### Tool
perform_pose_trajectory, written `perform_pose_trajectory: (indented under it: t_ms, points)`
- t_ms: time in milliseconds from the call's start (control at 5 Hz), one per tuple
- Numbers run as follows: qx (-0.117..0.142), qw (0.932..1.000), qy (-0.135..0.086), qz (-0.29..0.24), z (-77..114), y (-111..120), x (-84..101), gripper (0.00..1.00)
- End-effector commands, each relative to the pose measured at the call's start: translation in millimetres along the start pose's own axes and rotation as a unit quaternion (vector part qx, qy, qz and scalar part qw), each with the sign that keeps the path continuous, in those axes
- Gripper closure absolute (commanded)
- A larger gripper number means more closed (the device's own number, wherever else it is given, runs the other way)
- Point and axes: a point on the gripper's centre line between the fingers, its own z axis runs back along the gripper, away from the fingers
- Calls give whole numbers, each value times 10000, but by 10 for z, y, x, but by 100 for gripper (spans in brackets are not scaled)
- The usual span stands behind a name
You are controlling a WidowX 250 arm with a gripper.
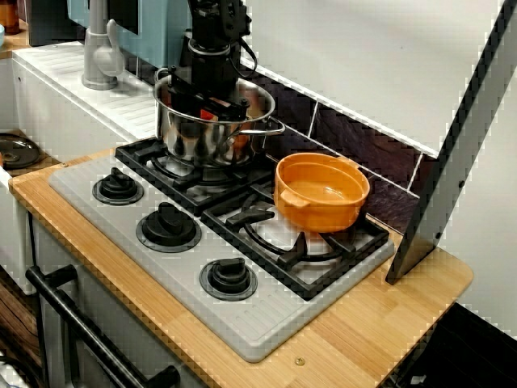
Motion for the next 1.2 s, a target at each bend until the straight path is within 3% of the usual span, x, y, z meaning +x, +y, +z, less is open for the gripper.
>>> perform_pose_trajectory:
  t_ms: [0, 800, 1000]
  points:
    - [-111, 9998, -135, 24, 120, 55, 101, 100]
    - [-202, 9995, -220, 72, 245, 115, 75, 100]
    - [-146, 9997, -205, 73, 262, 120, 72, 0]
